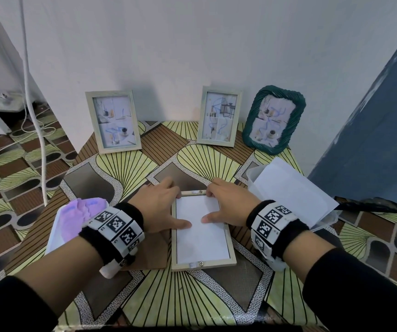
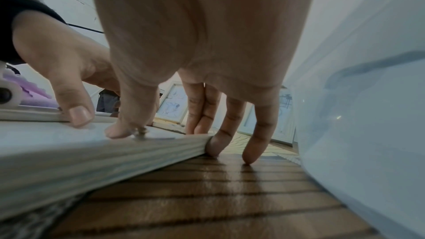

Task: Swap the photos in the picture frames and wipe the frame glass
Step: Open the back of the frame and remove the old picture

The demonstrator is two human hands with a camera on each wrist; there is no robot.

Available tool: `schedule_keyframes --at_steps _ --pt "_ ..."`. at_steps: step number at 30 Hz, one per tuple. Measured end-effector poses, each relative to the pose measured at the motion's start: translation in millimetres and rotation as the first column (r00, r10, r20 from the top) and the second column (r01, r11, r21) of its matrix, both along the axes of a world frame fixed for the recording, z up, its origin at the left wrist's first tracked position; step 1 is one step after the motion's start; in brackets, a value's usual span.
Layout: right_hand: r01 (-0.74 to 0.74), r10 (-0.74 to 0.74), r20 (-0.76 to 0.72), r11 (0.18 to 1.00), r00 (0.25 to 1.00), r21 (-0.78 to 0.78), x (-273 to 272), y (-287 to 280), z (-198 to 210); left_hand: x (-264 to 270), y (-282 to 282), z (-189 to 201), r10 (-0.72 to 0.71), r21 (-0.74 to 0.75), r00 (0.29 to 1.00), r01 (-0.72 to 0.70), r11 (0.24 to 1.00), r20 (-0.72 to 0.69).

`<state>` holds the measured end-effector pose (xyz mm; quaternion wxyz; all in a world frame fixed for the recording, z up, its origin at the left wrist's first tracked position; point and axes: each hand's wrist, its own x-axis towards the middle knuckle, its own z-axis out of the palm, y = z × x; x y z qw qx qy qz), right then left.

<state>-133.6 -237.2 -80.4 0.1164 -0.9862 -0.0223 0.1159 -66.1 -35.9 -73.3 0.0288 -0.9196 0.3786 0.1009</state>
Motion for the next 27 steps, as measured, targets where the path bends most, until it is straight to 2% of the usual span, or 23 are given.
schedule_keyframes --at_steps 15,22,27 --pt "-0.017 0.017 0.017 1.000 1.000 0.000 0.2 -3.3 -3.7 7.5 -6.9 -1.4 0.046 0.003 0.998 -0.046 0.999 -0.050" --pt "-0.014 0.014 0.033 1.000 0.999 0.013 -1.3 -3.1 -7.2 12.7 -15.9 -0.1 0.158 -0.029 0.966 -0.167 0.986 -0.203" --pt "-0.007 0.006 0.022 1.000 1.000 0.020 -3.0 -2.9 -7.9 14.9 -20.1 1.0 0.198 -0.036 0.947 -0.214 0.976 -0.251"
